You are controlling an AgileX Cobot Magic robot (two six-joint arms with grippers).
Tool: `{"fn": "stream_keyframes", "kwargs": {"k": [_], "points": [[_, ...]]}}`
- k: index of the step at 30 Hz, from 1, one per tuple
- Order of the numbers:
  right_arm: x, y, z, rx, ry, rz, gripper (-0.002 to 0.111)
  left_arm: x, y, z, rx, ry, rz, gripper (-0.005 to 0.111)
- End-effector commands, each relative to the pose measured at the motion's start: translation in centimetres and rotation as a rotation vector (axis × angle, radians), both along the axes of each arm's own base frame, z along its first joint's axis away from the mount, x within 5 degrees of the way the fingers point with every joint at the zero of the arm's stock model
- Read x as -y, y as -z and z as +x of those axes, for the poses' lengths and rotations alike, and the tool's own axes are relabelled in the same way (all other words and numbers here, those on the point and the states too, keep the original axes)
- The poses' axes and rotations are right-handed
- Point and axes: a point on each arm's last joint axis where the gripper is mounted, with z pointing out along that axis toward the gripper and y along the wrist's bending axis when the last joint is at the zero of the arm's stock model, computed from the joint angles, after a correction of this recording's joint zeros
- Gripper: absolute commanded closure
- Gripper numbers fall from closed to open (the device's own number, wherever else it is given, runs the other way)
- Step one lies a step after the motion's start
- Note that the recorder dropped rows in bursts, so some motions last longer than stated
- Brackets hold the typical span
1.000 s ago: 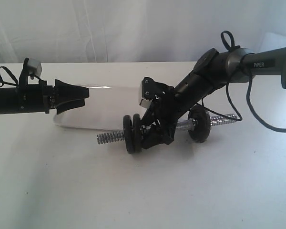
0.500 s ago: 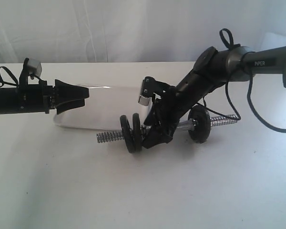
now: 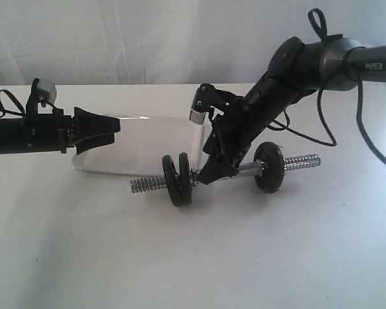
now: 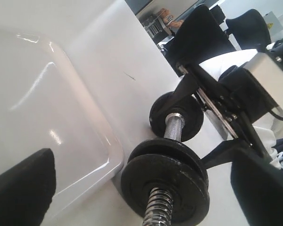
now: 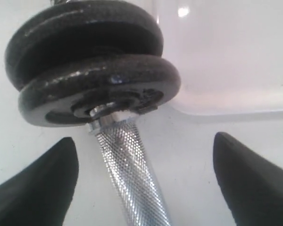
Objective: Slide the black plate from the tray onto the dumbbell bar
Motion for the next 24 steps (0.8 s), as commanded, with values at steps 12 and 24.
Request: {"fn": "stream_keyframes", "kwargs": {"k": [12, 24], "points": [[1.5, -7.0, 0.5, 0.046, 0.533, 0.041, 0.067, -1.2, -7.9, 2.3, -0.19, -0.114, 0.492, 0.072], [5.8, -9.1, 1.1, -0.123, 1.032, -0.066, 0.108, -4.7, -11.3, 1.0, -0.423, -0.256, 0.951, 0.107]]}}
